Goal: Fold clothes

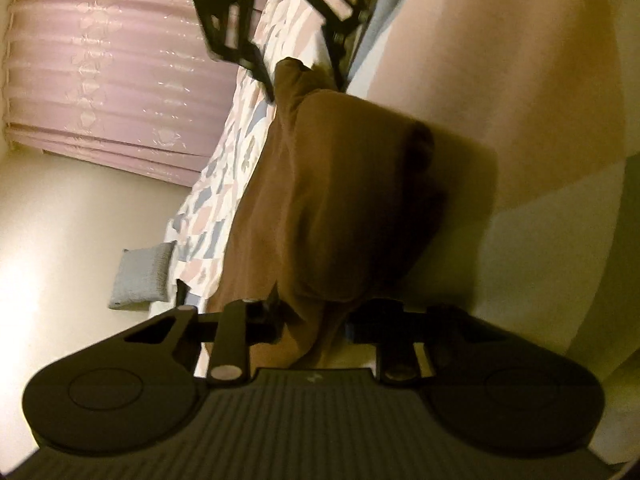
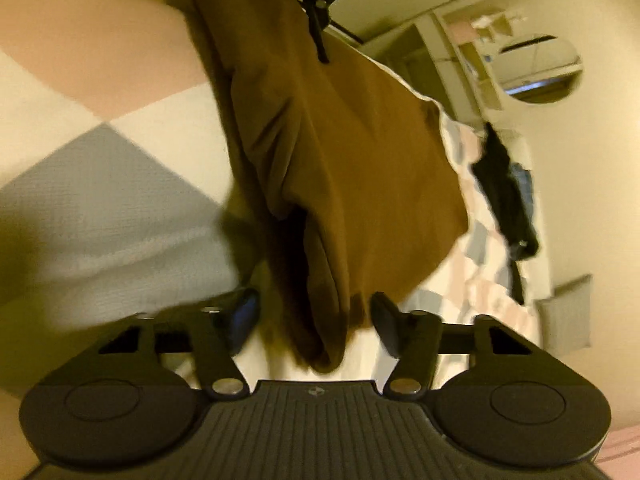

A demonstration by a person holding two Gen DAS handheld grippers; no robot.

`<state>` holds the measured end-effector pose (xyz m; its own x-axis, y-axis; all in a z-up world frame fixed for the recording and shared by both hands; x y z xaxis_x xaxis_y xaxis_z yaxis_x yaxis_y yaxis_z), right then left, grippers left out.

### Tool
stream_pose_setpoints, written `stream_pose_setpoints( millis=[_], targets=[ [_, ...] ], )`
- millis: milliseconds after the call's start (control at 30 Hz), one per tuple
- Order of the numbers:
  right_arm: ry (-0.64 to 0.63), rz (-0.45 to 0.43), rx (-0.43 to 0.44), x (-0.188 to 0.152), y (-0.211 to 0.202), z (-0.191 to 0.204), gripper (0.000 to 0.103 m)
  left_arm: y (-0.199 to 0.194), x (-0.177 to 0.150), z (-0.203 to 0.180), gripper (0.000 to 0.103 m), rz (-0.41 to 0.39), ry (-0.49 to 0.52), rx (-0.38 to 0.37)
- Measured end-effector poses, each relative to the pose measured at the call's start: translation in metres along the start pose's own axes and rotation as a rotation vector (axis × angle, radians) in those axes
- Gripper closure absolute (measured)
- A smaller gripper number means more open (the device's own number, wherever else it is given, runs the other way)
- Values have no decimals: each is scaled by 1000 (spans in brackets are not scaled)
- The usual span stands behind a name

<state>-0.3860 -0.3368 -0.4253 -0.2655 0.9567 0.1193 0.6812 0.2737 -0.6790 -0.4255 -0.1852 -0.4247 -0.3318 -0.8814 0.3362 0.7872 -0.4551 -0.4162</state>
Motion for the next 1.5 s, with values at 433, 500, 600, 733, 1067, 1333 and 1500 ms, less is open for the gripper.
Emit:
stream_pose_setpoints(
  millis=[433,500,600,733,1067,1333,1500],
  targets=[
    [431,-56,328,16,31,-244,98,34,-43,188,88,86,-1006,-338],
    [487,-62,312,30,71,-280,98,57,-76,221,88,139,-1227,-355],
    [666,-9,362,37,147,-305,76,103,-133,242,85,259,-1568,-469],
    [923,143,431,15,216,-300,62,128,-189,227,82,347,-1846,-599],
    [1429,35,589,-50,191,-296,51,132,-212,256,71,206,-2024,-666],
    [1331,-20,576,-29,215,-301,96,137,-216,266,84,274,-1952,-528],
    [1386,-102,509,-35,195,-337,97,133,-209,292,90,214,-1867,-391]
  ],
)
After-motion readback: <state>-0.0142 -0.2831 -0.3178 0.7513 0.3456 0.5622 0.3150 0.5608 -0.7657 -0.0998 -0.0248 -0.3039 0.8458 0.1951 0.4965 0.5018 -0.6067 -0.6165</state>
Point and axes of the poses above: each gripper's, at about its wrist camera, not at the fingertips, and y roughly the way its jaws point, z to its left, x to its top, the point moved 8 cm from there along y, roughly the way its jaws point, and after that the axes turned 8 degrees about -y, right-handed, at the moved point
